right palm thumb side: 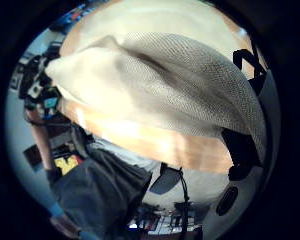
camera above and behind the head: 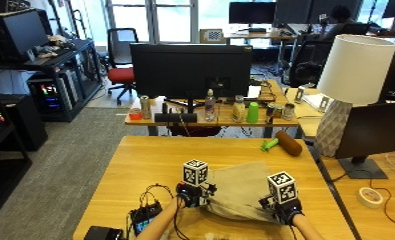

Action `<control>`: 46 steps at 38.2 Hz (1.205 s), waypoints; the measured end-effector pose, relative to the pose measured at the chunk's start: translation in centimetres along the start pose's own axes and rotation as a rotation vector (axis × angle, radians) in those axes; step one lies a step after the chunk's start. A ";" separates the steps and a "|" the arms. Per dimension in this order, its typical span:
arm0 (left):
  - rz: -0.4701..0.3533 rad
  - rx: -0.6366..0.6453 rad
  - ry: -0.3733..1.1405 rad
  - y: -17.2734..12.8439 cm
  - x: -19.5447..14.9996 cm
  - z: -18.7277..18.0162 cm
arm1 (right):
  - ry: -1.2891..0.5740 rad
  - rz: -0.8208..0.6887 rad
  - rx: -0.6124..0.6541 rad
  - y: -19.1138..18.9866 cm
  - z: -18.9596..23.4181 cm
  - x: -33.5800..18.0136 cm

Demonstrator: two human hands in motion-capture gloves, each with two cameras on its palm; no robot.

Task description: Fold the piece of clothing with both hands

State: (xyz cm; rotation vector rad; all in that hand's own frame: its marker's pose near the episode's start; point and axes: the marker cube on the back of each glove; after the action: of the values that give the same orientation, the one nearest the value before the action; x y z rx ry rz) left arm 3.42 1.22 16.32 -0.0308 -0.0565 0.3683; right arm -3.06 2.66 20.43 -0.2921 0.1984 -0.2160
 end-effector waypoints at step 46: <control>-0.407 -0.300 0.299 -7.9 -5.0 -3.9 | -0.096 0.364 -0.049 -12.5 -13.1 1.7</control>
State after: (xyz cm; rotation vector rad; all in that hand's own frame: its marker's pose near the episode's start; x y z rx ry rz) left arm 1.80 -8.05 12.53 -0.3647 0.1766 -0.0564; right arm -6.67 -12.87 11.69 -0.3091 0.1590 0.1634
